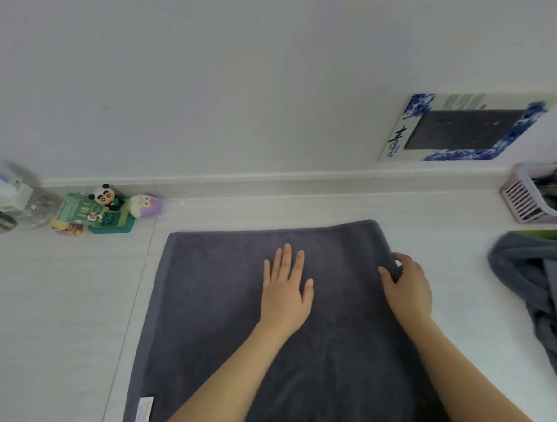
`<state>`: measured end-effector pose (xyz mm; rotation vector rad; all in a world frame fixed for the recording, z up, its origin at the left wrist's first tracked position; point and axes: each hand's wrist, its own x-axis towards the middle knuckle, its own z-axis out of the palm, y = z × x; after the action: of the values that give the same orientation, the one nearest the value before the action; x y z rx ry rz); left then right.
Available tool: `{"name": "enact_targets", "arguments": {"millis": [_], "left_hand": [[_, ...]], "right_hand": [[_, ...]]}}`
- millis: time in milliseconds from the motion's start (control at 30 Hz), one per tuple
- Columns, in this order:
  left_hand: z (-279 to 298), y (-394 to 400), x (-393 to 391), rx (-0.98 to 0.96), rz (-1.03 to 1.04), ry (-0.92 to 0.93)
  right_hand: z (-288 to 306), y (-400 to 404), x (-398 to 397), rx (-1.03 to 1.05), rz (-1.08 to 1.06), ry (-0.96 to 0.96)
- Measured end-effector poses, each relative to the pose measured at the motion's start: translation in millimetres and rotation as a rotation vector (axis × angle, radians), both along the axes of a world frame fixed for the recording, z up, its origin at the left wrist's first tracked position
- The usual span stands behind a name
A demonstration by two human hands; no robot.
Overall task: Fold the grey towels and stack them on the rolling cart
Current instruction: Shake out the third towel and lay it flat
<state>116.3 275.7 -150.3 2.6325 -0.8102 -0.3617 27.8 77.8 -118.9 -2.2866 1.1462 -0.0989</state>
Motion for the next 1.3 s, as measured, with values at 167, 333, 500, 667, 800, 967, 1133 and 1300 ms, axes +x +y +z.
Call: {"name": "enact_targets", "arguments": {"millis": [167,333,500,667,800,967,1133,1300], "left_hand": [[-12,-15,-14,-0.35,0.186,0.168],[-9,-10,-20,-0.674,0.442,0.371],[-15,-12,-20,-0.442,0.291,0.154],[-21,-16,-20,-0.384,0.261,0.06],[-21,-17,-21,-0.337,0.258,0.024],[-28,-21,-21,-0.16,0.173,-0.099],[-28,-36,-23,0.061,0.14,-0.156],[-24,-76,-40,0.141,0.03,-0.135]], "right_hand": [[8,36,-10,-0.09,0.476,-0.1],[-12,29,-10,-0.125,0.305,-0.131],[-28,27,7,-0.035,0.159,-0.009],[-33,24,20,-0.009,0.053,-0.011],[-14,0,23,0.296,-0.095,-0.042],[23,-69,-1,0.07,-0.311,-0.179],[8,-111,-9,0.143,-0.19,-0.056],[-12,-100,-3,-0.059,-0.032,0.182]]}}
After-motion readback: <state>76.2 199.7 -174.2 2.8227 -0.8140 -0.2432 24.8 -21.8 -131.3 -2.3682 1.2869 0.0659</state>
